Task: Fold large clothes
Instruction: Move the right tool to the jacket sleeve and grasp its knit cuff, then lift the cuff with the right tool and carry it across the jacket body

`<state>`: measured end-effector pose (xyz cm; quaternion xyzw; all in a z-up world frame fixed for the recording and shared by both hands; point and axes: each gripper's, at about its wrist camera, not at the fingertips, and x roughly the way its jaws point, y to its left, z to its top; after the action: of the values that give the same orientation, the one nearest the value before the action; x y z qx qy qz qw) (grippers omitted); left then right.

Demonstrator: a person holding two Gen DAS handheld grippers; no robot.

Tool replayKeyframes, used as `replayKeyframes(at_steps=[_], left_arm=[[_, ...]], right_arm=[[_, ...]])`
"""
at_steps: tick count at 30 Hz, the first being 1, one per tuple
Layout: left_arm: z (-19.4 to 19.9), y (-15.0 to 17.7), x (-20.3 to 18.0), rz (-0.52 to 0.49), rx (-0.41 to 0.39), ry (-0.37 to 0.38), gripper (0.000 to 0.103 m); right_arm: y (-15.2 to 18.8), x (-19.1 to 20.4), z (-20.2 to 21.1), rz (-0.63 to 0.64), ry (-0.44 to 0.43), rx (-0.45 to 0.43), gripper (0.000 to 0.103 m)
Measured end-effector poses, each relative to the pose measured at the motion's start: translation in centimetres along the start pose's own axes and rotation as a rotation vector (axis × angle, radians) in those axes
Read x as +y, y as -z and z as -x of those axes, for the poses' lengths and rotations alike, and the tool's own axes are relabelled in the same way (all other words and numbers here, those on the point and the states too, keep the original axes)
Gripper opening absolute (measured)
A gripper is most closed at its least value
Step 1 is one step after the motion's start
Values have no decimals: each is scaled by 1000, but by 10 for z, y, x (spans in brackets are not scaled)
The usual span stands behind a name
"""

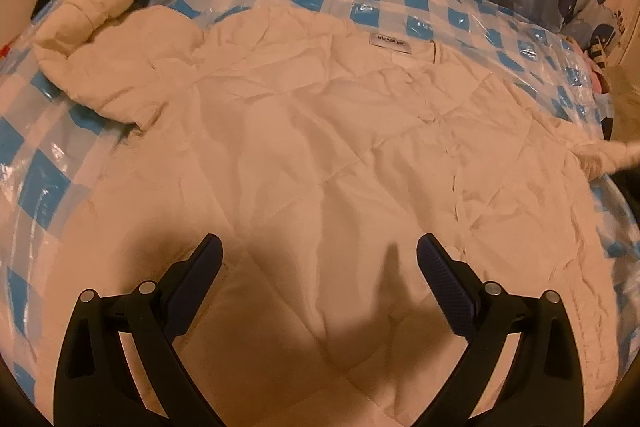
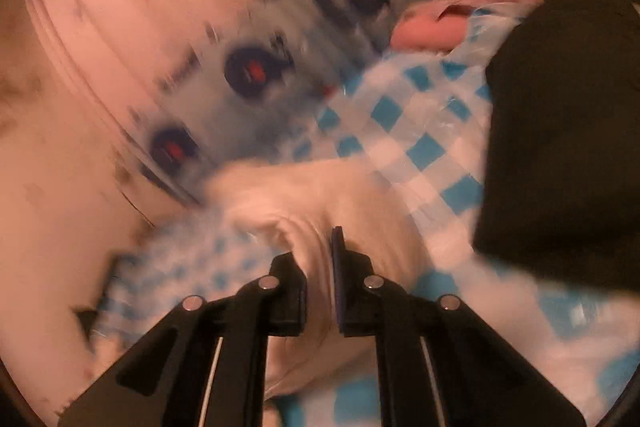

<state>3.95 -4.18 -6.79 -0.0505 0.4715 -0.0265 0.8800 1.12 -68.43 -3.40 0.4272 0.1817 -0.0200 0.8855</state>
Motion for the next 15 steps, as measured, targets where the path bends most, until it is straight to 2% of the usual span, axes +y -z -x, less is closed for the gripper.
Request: replayKeyframes(at_steps=[1,2,3,5,6,7,9,12,14,15], left_arm=[[-1,0,1,8,7,8,94],[-2,0,2,14,11,12,94],[-3,-1,3,18,15,16,94],[-3,-1,3,22,17,24,94],[-3,-1,4,22,16,25,94],[-3,-1,3,21,13,23,94],[-3,-1,4,20,13,24,94],[-4,0,5,14,15,21,94],[-5,0,5,13,19,18,94],[-5,1,6,13,20,20,94]], right_arm=[[16,-25,18,-83,9,-22,32],[33,-56,31,-180,61,-13,51],[44,-76,36,-241,97,2,58],[71,-122,46,-396,182,68,58],[78,-131,53,-402,173,75,58],[78,-130,51,-369,169,90,58],[77,-110,53,-227,229,111,61],[75,-84,63,-98,296,107,63],[76,-45,69,96,334,77,63],[86,-23,76,215,355,76,68]])
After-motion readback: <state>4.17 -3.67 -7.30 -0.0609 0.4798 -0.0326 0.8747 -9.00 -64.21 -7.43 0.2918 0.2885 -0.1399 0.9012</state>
